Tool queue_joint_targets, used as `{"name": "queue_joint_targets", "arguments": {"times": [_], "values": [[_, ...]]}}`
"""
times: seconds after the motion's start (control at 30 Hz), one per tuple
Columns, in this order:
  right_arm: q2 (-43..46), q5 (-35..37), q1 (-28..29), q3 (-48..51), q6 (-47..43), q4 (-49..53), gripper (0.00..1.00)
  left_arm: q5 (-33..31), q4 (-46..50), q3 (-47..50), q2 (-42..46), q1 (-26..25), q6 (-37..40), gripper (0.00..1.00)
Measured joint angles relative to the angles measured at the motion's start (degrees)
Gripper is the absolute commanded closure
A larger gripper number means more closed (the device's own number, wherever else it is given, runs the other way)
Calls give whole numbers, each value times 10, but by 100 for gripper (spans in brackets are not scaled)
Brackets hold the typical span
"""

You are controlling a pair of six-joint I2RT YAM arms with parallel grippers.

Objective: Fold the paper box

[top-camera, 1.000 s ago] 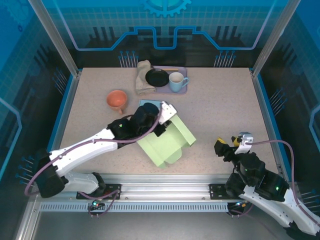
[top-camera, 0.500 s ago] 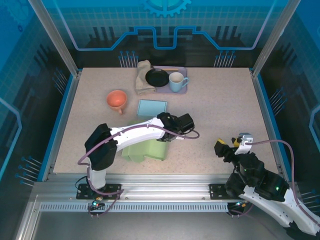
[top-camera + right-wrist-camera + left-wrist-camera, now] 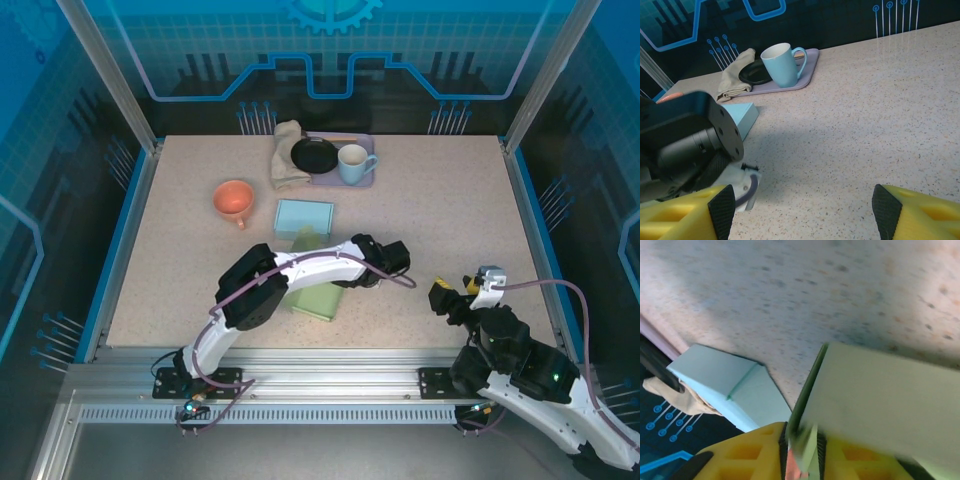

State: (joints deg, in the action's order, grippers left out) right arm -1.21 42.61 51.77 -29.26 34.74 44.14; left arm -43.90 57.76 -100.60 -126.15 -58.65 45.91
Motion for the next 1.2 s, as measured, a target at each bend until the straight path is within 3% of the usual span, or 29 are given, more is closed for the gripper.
{"name": "queue_joint_targets", "arguments": {"times": [0.3,0.37,0.57,0.7,0.9,1.03,1.2], "values": [[0,4,0,0,0,0,25,0,-35,71,96,2,-45,67],[0,5,0,0,0,0,25,0,-48,74,118,1,-72,62],[0,-1,0,5,-10,-9,24,0,-108,92,222,0,-234,58],[-13,-39,1,24,-34,-48,23,-3,-157,189,342,-1,-373,52],[-127,-104,1,36,-59,-104,23,-10,-199,355,523,-1,-572,42],[-211,-129,1,32,-68,-119,23,-8,-209,420,619,-1,-657,38],[-262,-145,1,20,-73,-125,22,35,-232,442,647,-1,-700,36]]}}
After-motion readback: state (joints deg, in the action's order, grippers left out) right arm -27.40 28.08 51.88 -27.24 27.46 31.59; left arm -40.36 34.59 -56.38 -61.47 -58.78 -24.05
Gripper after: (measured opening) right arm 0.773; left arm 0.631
